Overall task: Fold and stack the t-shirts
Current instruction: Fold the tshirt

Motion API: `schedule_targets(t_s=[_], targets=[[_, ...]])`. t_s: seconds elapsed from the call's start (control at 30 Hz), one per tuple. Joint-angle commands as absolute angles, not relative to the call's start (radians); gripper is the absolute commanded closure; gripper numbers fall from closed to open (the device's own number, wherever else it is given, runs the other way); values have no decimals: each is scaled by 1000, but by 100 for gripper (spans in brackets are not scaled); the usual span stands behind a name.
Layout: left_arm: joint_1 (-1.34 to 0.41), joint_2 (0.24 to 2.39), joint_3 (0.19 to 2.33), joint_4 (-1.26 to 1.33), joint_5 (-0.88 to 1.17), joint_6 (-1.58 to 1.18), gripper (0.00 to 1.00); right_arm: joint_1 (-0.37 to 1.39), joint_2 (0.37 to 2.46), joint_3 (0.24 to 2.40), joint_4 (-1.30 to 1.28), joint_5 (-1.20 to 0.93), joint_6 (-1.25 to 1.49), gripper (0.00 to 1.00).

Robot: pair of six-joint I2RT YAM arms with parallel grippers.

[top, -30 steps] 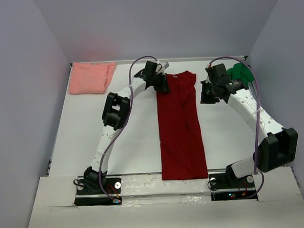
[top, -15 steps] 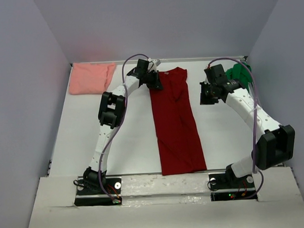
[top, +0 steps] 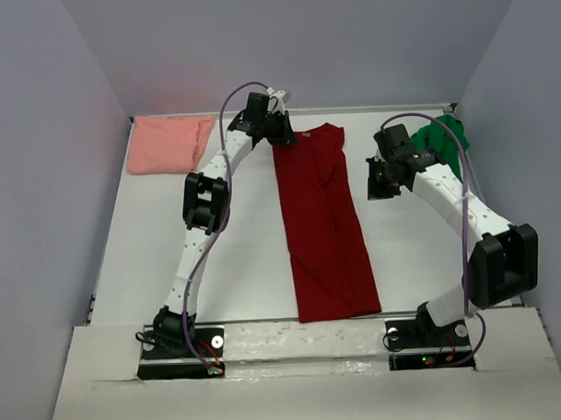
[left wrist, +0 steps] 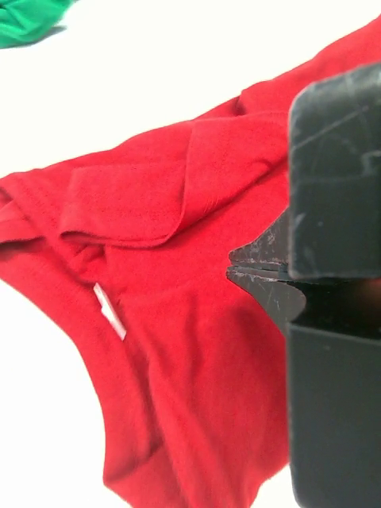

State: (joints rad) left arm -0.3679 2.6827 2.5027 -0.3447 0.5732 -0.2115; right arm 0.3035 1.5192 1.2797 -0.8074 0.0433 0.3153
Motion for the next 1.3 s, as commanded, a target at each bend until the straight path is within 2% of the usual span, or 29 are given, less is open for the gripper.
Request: schedule_targets(t_s=[0.0, 0.13, 0.23, 0.27, 0.33, 0.37, 0.43, 0.6, 0.77, 0.87, 0.97, 1.03, 1.17, 1.2, 1.27], targets=[[-339, 2663, 2458, -302, 617, -239, 100, 313, 1419, 1281, -788, 11, 324, 100], [-342, 2655, 2467, -331, 630, -238, 100, 324, 1420, 1261, -796, 17, 330, 100], [-379, 2519, 2306, -292, 572, -221, 100, 324, 1398, 1188, -754, 45, 365, 99], [-397, 2428, 2230, -290, 504, -209, 100, 324, 1369, 1158, -730, 34, 382, 77], [-446, 2326, 2153, -285, 399, -201, 100, 324, 1353, 1105, -690, 22, 399, 61], [-459, 2230, 2090, -299, 279, -219, 100, 324, 1354, 1063, -668, 12, 416, 55], [-480, 2142, 2036, -351, 145, -318, 100, 324, 1370, 1037, -647, -35, 425, 51], [-567, 1864, 1854, -445, -281, -330, 100, 324, 1348, 965, -620, -63, 440, 46], [-592, 1698, 1703, -511, -431, -373, 94, 324, 1312, 933, -617, -81, 428, 46], [-592, 1660, 1672, -584, -417, -428, 95, 324, 1287, 931, -638, -95, 445, 47], [-604, 1613, 1596, -624, -241, -472, 96, 324, 1223, 911, -656, -103, 466, 48], [-641, 1560, 1459, -567, -129, -485, 95, 324, 1159, 869, -660, -113, 485, 46], [-641, 1328, 1121, -335, 205, -608, 84, 324, 1046, 793, -634, -233, 586, 45], [-644, 1297, 1003, -296, 301, -638, 84, 324, 1011, 740, -614, -282, 638, 45], [-672, 1229, 892, -181, 366, -689, 84, 324, 887, 692, -589, -295, 682, 44]])
